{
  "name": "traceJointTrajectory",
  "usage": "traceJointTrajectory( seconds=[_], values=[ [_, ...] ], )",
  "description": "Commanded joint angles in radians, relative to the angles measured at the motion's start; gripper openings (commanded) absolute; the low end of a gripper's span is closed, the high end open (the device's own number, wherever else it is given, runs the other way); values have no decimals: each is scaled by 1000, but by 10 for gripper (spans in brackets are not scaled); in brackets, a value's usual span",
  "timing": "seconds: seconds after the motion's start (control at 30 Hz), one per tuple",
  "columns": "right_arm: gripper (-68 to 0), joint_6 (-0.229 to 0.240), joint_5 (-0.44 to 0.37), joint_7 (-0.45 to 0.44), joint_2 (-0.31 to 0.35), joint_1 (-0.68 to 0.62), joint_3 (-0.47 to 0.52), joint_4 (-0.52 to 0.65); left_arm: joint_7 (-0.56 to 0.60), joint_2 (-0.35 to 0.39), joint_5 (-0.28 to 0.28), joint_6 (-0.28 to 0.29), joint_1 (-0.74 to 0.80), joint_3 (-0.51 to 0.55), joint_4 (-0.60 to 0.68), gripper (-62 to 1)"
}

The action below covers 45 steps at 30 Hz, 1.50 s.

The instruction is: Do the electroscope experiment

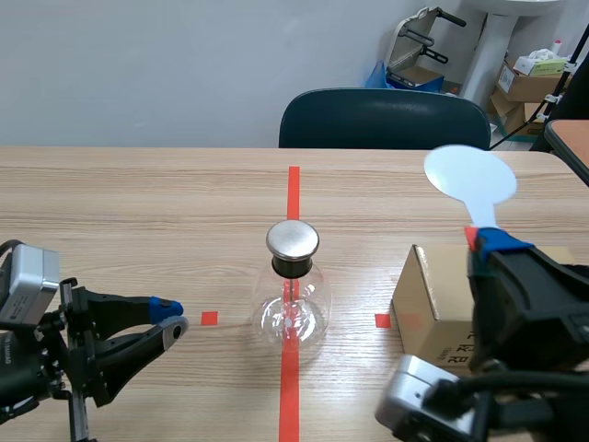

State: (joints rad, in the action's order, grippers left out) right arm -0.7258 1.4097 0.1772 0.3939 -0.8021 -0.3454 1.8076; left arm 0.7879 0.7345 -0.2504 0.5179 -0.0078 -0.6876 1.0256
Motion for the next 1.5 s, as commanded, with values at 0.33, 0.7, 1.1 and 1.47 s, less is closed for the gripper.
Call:
traceJointTrajectory(
  seconds=[0.33,0.7,1.1,1.47],
  values=[
    [-655,-57,-124,-167,-82,-152,242,4,121,154,-76,24,131,2,187,-247],
    [-655,-57,-375,-629,-222,-162,486,-32,156,163,-82,20,191,1,185,-247],
    [-655,-57,-457,-703,-224,-52,549,-190,168,110,-132,-12,199,-42,185,-247],
    [-655,-57,-389,-727,-264,95,591,-352,164,103,-180,-36,199,-42,185,-247]
  ],
)
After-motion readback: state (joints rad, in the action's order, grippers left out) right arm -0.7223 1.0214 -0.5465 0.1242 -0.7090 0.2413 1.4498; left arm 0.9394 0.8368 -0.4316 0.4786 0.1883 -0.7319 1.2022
